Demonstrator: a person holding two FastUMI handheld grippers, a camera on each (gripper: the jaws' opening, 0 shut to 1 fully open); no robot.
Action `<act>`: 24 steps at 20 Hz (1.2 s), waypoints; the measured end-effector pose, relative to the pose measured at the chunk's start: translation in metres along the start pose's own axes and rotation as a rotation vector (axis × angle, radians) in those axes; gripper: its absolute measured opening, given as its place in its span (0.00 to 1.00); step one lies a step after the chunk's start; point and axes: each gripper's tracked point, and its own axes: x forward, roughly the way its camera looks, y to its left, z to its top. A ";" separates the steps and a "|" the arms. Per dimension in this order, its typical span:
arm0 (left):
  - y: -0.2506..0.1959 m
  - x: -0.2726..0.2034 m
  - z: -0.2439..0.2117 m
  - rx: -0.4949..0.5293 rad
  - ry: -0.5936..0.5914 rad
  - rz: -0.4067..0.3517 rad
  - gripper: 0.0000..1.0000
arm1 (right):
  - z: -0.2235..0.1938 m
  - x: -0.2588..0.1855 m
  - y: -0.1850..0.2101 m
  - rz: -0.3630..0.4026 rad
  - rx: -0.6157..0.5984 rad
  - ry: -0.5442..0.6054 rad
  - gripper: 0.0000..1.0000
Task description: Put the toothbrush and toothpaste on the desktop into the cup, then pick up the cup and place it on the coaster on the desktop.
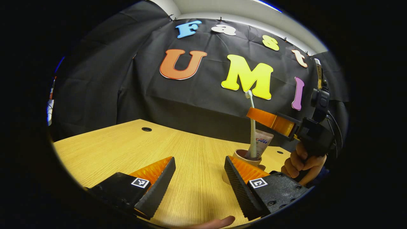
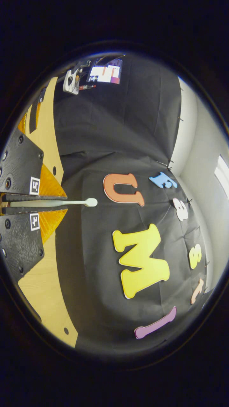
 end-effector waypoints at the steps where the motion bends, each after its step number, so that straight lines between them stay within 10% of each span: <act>1: 0.000 0.000 0.000 0.000 -0.001 0.000 0.98 | 0.000 0.000 0.000 -0.002 0.000 0.002 0.06; 7: -0.003 -0.004 0.004 0.006 -0.008 -0.001 0.98 | 0.002 -0.011 0.007 0.024 -0.005 0.006 0.06; 11: -0.007 -0.011 0.007 0.028 -0.003 0.009 0.98 | 0.015 -0.033 0.012 0.021 -0.045 -0.009 0.87; 13: -0.013 -0.015 0.008 0.047 0.012 0.013 0.98 | 0.026 -0.046 0.016 0.025 -0.056 -0.027 0.97; 24: -0.072 -0.010 -0.007 0.039 0.339 -0.134 0.97 | 0.098 -0.165 -0.041 -0.124 -0.128 -0.093 0.95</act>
